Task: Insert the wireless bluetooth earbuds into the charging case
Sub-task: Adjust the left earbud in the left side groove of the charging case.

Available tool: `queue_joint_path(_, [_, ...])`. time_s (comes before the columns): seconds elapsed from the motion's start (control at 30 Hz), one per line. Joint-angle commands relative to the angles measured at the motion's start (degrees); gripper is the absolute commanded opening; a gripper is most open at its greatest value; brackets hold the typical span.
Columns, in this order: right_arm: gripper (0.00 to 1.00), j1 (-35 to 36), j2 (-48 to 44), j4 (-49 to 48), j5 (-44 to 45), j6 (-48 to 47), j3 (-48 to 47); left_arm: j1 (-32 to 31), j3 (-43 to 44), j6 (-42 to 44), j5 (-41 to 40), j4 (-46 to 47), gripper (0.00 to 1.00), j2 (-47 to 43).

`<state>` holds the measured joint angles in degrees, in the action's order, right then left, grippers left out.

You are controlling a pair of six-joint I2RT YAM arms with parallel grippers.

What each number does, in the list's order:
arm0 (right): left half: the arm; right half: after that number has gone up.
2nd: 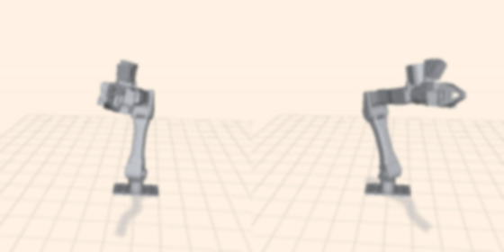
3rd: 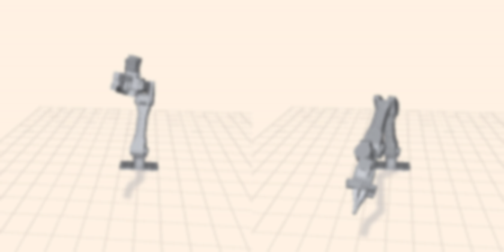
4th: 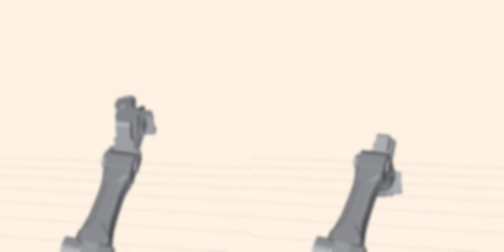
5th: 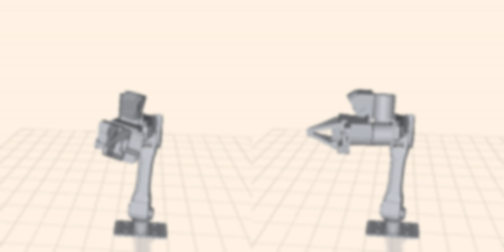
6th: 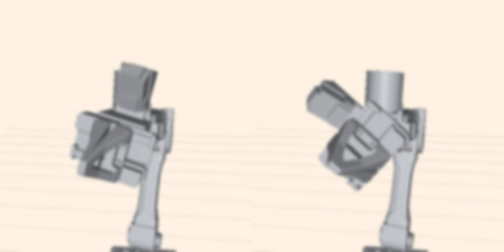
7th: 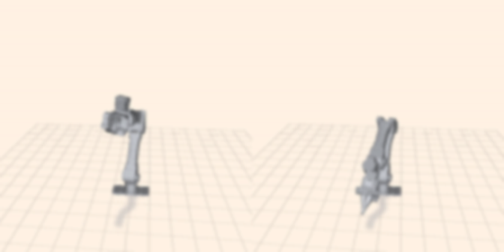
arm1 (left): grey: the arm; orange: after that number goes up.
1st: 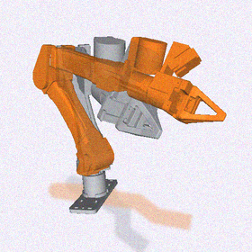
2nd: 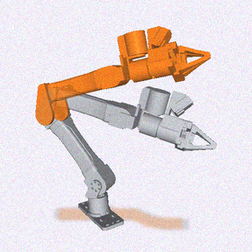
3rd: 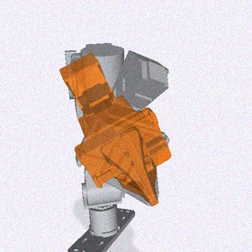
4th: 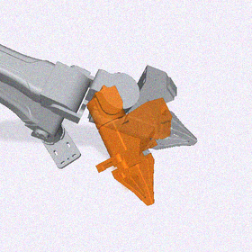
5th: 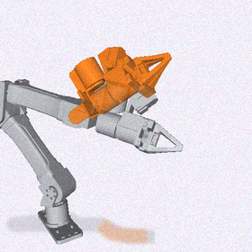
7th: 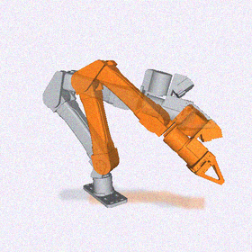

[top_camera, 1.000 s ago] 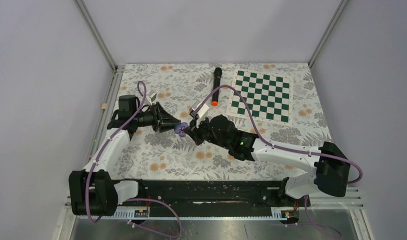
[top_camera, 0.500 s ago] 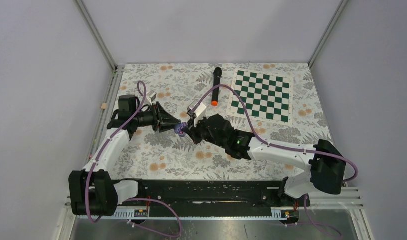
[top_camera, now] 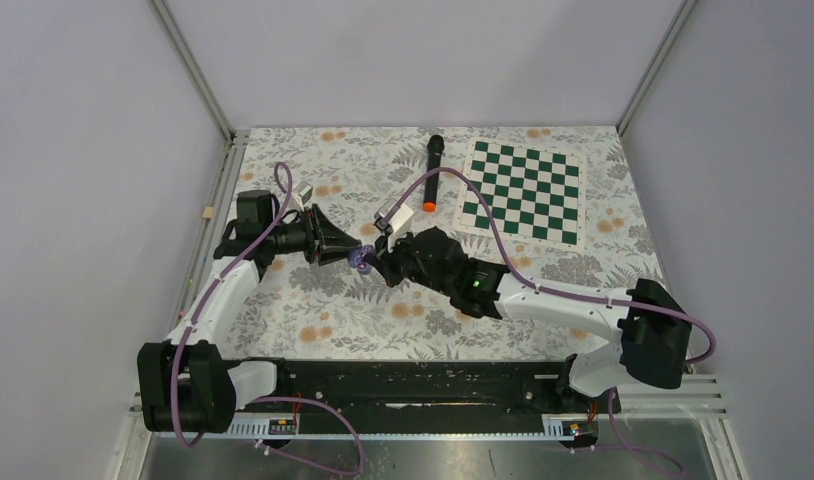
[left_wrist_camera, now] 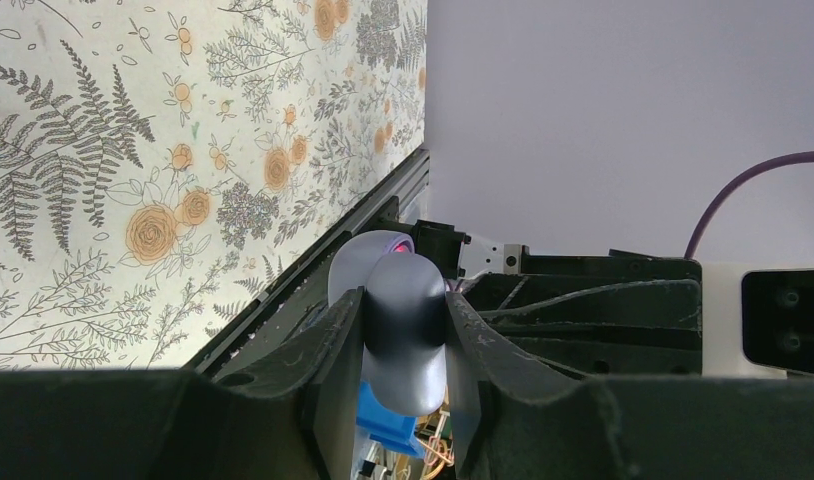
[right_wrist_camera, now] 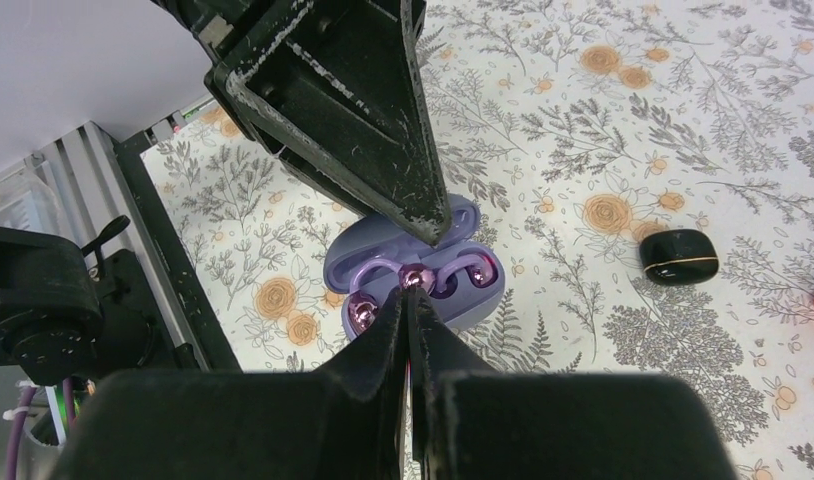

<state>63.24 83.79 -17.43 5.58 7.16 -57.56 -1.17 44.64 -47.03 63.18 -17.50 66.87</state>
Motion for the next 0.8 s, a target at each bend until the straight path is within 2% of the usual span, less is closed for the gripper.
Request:
queue_joint_path(0.0, [0.00,-0.2,-4.0,-1.7,2.4,-0.2,-0.2,0.0,2.5,-0.2,1.9,1.6,0.00,-1.3])
queue_joint_path(0.4, [0.00,-0.4,-0.3,-1.4,2.0,0.1,-4.8,0.0,2.6,-0.2,2.1,1.6,0.00,-1.5])
queue_joint_path(0.77, [0.00,-0.4,1.0,-1.2,1.0,1.4,-3.0,0.0,2.5,-0.1,2.1,1.6,0.00,-1.2])
